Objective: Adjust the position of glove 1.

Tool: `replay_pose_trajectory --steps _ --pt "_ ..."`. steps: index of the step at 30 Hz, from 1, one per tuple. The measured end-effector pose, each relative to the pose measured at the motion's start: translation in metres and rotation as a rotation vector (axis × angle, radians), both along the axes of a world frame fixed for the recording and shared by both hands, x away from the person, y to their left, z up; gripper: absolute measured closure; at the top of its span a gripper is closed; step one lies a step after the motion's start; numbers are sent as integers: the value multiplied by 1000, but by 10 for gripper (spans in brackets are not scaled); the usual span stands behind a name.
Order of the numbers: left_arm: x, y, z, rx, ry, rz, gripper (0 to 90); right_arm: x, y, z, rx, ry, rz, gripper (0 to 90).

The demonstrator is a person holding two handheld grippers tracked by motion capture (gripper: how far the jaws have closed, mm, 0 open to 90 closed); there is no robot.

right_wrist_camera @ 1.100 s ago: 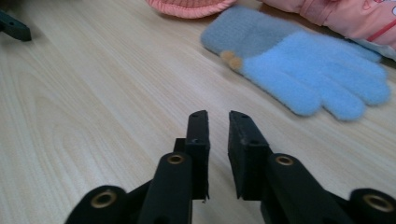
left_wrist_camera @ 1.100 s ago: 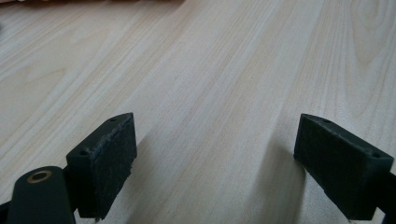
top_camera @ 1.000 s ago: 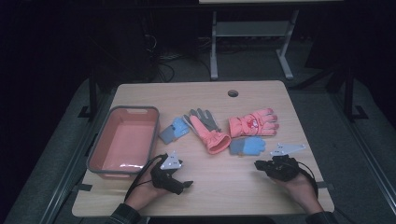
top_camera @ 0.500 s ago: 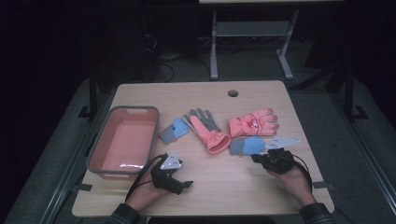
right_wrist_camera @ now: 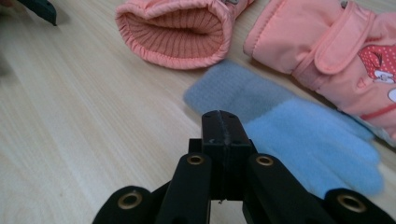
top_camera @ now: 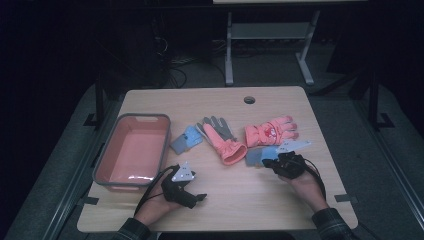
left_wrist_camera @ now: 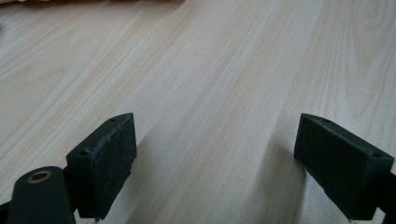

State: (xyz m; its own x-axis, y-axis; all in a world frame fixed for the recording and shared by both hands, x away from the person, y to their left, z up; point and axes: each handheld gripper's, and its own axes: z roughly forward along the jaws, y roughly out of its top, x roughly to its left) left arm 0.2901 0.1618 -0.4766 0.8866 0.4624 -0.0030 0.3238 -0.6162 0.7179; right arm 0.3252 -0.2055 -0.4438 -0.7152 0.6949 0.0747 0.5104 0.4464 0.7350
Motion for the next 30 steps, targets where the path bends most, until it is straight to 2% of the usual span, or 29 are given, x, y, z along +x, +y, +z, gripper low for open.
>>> replay_pose_trajectory --steps 18,24,25,30 --pt "0 0 0 2 -2 0 124 33 22 -1 28 8 4 900" --pt "0 0 0 6 -3 -3 124 44 27 -12 4 42 -6 900" --pt "0 0 0 6 -2 -3 124 47 29 -15 -16 50 -6 900" --pt "0 0 0 6 -1 -2 124 49 29 -19 -10 68 -8 900"
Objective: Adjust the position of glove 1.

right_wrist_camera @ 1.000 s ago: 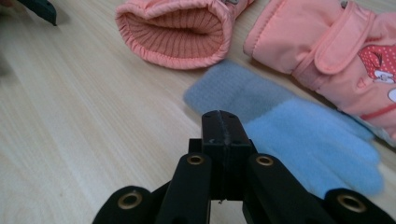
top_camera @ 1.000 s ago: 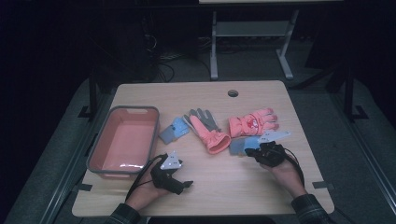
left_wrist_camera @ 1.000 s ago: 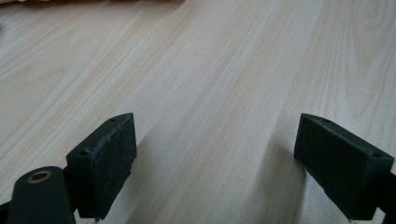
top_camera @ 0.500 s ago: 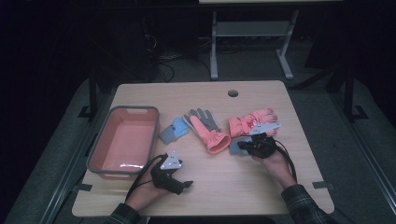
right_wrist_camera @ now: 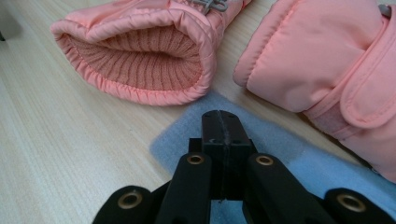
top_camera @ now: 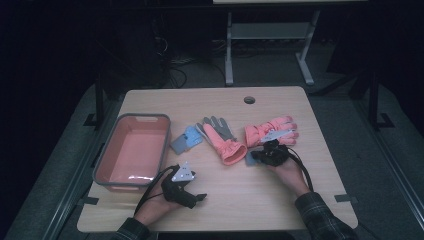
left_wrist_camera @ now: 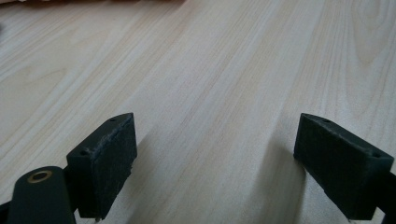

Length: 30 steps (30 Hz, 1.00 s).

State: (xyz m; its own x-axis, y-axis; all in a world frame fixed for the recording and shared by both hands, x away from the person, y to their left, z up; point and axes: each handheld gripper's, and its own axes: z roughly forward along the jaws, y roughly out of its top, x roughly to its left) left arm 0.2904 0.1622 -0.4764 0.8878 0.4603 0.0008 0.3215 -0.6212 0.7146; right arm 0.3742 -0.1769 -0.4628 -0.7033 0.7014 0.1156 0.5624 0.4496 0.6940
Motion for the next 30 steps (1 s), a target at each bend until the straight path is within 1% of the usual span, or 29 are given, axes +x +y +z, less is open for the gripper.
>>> replay_pose_trajectory --steps 6,11,17,19,21,22,25,27,30 --pt "0 0 0 0 0 1 124 -6 -3 0 1 12 27 900" --pt "0 0 0 -2 2 4 124 -11 -2 1 -2 17 40 900" --pt "0 0 0 -2 2 4 124 -25 2 2 -10 23 92 900" --pt "0 0 0 -2 2 3 124 -27 3 2 -8 27 99 900" --pt "-1 0 0 -4 4 3 124 -33 5 3 -19 28 121 900" --pt "-1 0 0 -4 4 3 124 -33 5 3 -19 28 121 900" --pt "0 0 0 -4 4 3 124 -35 3 7 -21 0 122 900" --pt "-1 0 0 -4 4 4 124 -34 -2 9 -27 2 101 900" --pt "0 0 0 -4 4 4 124 -29 -12 8 -32 6 64 900"
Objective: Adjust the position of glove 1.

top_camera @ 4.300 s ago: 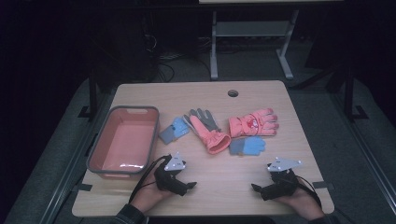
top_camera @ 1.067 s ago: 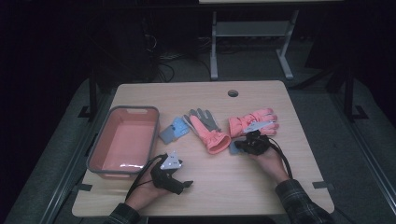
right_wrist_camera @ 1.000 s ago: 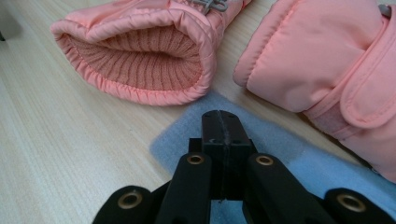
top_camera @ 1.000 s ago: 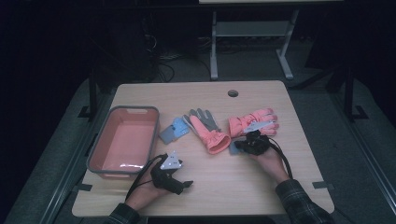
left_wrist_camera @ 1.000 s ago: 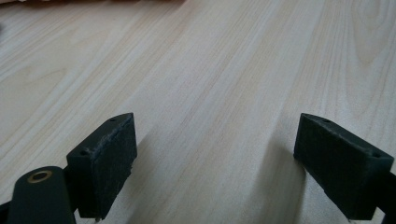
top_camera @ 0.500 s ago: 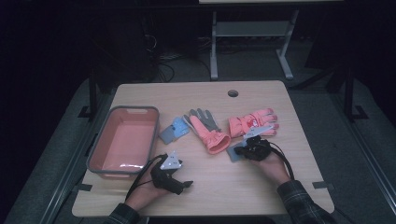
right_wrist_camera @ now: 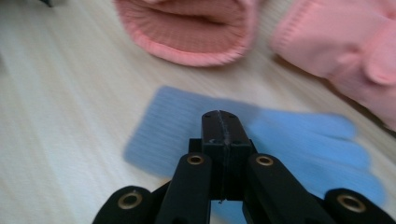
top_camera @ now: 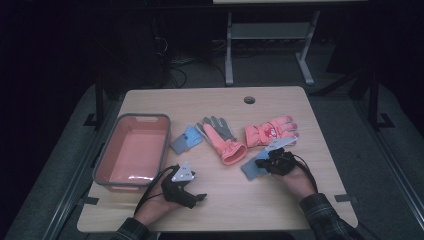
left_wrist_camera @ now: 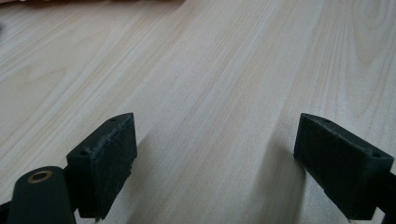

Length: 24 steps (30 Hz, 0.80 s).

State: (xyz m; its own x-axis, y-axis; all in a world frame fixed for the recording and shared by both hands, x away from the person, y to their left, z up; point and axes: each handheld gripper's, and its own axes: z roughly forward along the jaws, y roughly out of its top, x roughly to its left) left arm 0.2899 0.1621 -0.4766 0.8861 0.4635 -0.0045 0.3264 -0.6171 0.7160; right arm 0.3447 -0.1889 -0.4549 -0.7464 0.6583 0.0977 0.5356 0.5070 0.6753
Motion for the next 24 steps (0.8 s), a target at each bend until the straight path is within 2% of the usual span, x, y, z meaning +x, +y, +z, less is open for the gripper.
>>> replay_pose_trajectory --steps 5,8,10,17,24 --pt "0 0 0 0 0 0 124 9 -12 -1 3 -8 -44 900" --pt "0 0 0 0 0 0 124 12 -12 -4 -5 -4 -46 900" --pt "0 0 0 0 1 0 124 13 -9 -10 -21 9 -36 900" --pt "0 0 0 2 -3 0 125 10 -4 -10 -26 9 -4 900" --pt "0 0 0 2 -4 -1 125 -5 14 -10 -19 20 48 900"
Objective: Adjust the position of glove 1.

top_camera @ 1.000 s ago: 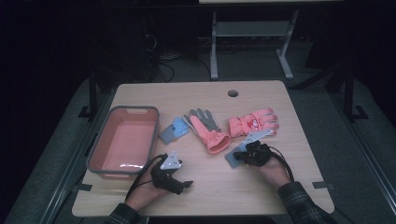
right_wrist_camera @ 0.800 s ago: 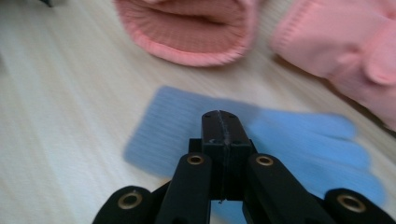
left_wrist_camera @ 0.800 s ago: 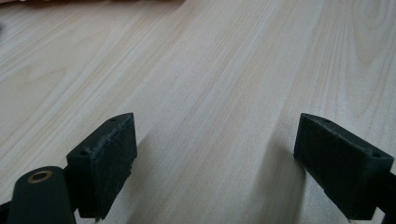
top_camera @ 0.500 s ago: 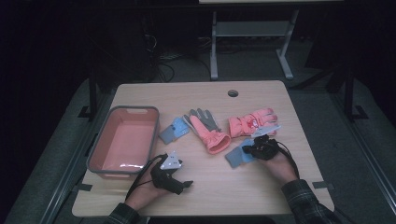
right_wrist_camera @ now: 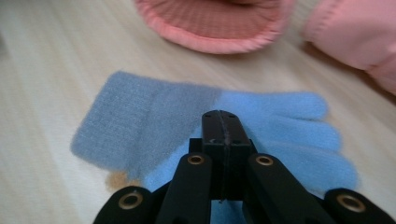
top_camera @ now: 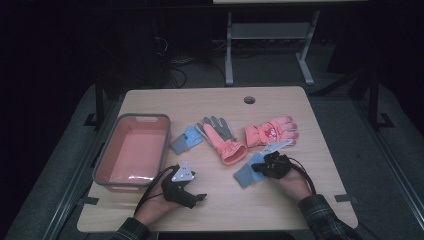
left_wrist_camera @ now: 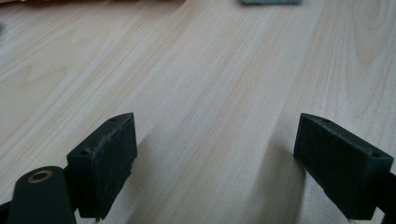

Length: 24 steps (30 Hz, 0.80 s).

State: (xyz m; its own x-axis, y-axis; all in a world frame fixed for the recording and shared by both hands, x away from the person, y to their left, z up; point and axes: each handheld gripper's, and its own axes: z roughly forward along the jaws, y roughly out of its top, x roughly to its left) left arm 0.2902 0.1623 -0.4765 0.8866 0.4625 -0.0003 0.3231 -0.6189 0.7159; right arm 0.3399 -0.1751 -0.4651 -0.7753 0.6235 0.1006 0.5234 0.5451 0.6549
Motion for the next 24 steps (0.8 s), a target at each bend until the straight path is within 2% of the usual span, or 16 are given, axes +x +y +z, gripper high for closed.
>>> replay_pose_trajectory --steps 10,13,24 --pt "0 0 0 1 0 0 125 -20 20 0 9 12 45 900" --pt "0 0 0 1 0 0 125 -30 28 0 18 23 60 900" --pt "0 0 0 1 -1 0 125 -47 44 1 25 40 106 900"
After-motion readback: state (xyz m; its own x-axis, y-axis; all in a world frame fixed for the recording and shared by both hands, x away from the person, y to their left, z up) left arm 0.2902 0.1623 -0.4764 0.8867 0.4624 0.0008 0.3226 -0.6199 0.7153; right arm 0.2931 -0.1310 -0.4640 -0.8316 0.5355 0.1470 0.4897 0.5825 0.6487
